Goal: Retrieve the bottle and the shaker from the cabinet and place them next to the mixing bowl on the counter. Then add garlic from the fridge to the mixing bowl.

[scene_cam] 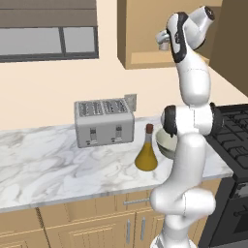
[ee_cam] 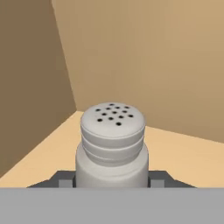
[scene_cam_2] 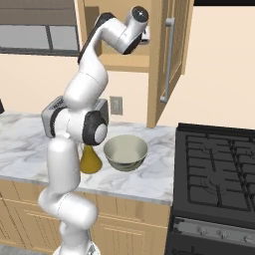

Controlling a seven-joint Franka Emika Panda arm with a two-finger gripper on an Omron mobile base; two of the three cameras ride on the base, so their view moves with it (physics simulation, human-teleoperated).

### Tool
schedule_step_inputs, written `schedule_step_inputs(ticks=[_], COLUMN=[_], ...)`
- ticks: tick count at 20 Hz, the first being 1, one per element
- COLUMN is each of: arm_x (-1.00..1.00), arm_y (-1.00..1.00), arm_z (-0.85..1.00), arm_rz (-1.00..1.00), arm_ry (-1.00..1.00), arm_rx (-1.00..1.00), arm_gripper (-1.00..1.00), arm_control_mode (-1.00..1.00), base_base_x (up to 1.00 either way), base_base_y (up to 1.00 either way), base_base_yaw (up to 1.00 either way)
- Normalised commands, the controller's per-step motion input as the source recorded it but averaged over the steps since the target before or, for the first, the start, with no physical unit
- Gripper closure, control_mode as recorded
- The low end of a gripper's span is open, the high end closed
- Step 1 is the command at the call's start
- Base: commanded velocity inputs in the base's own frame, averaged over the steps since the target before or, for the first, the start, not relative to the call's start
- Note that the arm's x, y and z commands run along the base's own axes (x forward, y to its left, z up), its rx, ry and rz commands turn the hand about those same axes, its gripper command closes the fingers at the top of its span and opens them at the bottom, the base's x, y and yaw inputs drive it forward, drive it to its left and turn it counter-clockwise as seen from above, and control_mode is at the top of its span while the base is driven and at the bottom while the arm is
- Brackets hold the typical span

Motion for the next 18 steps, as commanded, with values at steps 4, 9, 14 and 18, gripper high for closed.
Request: schedule_step_inputs(ticks=[4,9,14,18], arm_x=[-0.61,-0.73,-0.72,-0.85], arm_y=[-0.11,-0.03,0.00,-0.03], arm_z=[-0.54,-0.14,0.52,0.14], arm_rz=[-0.53,-0.47,-0.45,-0.33], arm_ry=[-0.08,-0.13,-0.08,-0.01], arm_rx=[0.01,0.06,0.05,0.00], arm_gripper=[1.00,1.00,1.00,1.00], arm_control_mode=[-1.00,-1.00,-1.00,-1.00], base_base_x=[0.00,0.00,0.00,0.00], base_base_y=[0.00,0.00,0.00,0.00], base_base_yaw=[0.00,0.00,0.00,0.00])
